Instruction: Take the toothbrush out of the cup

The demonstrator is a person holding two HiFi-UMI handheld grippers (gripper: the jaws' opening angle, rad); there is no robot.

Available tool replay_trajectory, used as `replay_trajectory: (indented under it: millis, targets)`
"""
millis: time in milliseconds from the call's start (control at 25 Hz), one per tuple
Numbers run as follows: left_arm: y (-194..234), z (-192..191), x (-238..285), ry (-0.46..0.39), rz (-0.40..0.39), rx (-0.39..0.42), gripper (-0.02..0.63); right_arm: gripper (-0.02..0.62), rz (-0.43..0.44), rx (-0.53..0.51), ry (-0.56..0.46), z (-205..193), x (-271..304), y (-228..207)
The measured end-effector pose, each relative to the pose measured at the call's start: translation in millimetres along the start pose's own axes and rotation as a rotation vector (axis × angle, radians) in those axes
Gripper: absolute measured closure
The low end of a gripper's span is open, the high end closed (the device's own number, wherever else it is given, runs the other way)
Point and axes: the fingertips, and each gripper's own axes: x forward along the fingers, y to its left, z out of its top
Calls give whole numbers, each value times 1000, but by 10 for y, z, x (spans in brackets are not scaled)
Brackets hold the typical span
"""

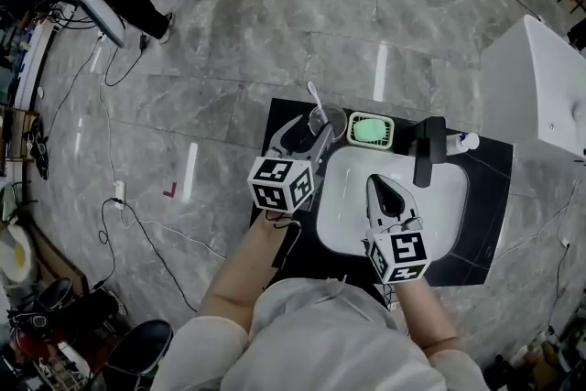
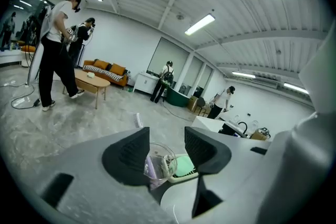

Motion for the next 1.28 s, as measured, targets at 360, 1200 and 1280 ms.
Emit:
replay_trajectory:
  millis: [360, 1200, 1280]
  targets:
    - [431, -300, 528, 135, 16, -87, 407, 569, -29, 41, 65, -169, 270, -173]
    - [519, -285, 657, 167, 3, -60, 577, 569, -25, 51, 125, -305, 475, -250]
    - [487, -245, 632, 155, -1, -49, 578, 569, -28, 52, 125, -304, 444, -258]
